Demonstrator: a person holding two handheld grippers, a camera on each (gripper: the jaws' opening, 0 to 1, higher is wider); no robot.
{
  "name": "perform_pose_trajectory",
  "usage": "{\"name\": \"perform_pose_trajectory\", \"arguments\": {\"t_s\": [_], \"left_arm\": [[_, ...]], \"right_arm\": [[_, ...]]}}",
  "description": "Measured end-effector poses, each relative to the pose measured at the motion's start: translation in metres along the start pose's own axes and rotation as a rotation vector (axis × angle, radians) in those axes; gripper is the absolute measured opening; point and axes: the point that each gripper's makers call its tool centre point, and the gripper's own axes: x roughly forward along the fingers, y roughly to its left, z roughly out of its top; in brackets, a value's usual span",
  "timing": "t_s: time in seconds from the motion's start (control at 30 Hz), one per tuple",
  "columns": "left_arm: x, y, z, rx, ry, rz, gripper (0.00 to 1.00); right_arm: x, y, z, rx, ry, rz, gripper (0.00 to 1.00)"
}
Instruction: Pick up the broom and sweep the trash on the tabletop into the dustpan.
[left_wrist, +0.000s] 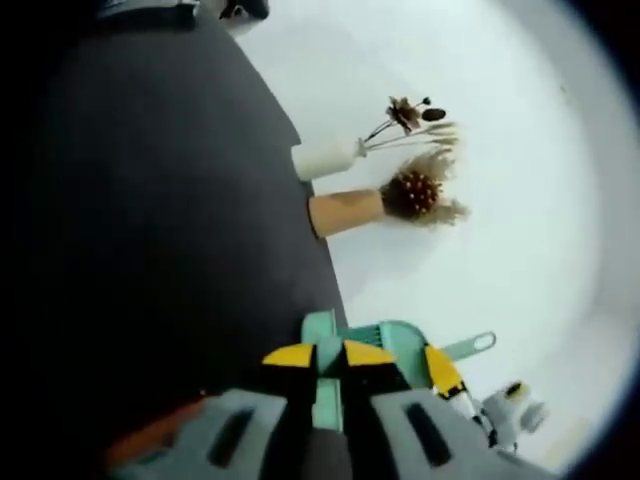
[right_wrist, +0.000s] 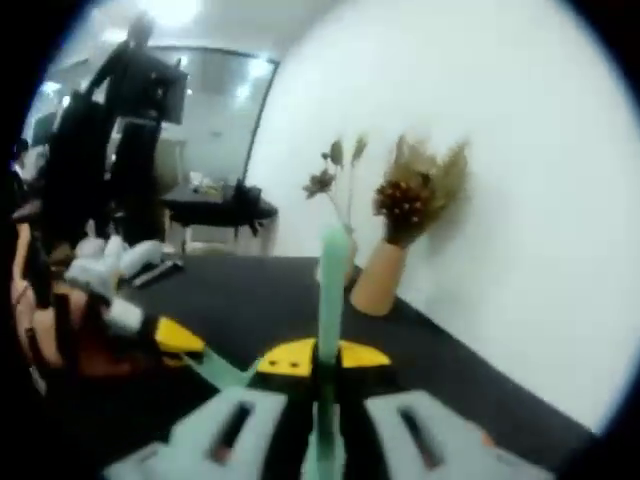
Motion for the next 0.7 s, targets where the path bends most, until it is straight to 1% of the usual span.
{"name": "perform_pose_trajectory", "arguments": {"t_s": [0.1,0.13,0.17,0.2,0.27,0.3,0.33,0.37,0.4,0.43,0.47,0.5,0.57,0.6,0.67,0.7], "left_arm": [[0.001,0.0,0.001,0.0,0.0,0.0,0.09],[0.001,0.0,0.001,0.0,0.0,-0.001,0.09],[0.001,0.0,0.001,0.001,0.001,-0.001,0.09],[0.001,0.0,0.001,0.0,0.001,-0.001,0.09],[0.002,0.0,0.002,-0.001,0.001,-0.002,0.09],[0.002,0.0,0.002,-0.001,0.001,-0.003,0.09],[0.002,0.0,0.002,0.0,0.002,-0.003,0.09],[0.002,0.0,0.002,-0.001,0.002,-0.004,0.09],[0.002,0.0,0.002,-0.001,0.002,-0.004,0.09],[0.002,0.0,0.002,-0.001,0.002,-0.004,0.09],[0.002,0.0,0.002,0.0,0.002,-0.004,0.09],[0.002,0.0,0.002,0.001,0.002,-0.004,0.09],[0.002,0.0,0.002,0.0,0.003,-0.005,0.09],[0.001,0.0,0.002,-0.002,0.003,-0.004,0.09],[0.0,0.0,0.002,-0.01,0.0,-0.003,0.09],[-0.001,0.0,0.002,-0.015,-0.001,-0.004,0.09]], "right_arm": [[0.002,-0.006,-0.011,-0.091,0.054,-0.082,0.07],[0.009,-0.011,-0.012,-0.118,0.067,-0.096,0.07],[0.01,-0.01,-0.014,-0.133,0.076,-0.103,0.07],[0.013,-0.002,-0.021,-0.152,0.091,-0.096,0.06],[0.015,0.013,-0.029,-0.133,0.112,-0.059,0.06],[0.016,0.026,-0.03,-0.096,0.112,-0.008,0.06],[0.016,0.036,-0.029,-0.066,0.109,0.023,0.07],[0.014,0.038,-0.024,-0.085,0.088,0.018,0.07],[0.011,0.043,-0.02,-0.084,0.08,0.031,0.07],[0.008,0.05,-0.011,-0.036,0.05,0.063,0.06],[0.01,0.05,-0.001,0.009,0.035,0.099,0.06],[0.007,0.053,0.005,0.034,0.021,0.115,0.06],[0.0,0.049,0.011,0.018,0.001,0.101,0.06],[-0.003,0.041,0.014,-0.022,-0.014,0.055,0.07],[-0.007,0.025,0.015,-0.081,-0.018,-0.012,0.06],[-0.01,0.019,0.015,-0.078,-0.019,-0.024,0.06]]}}
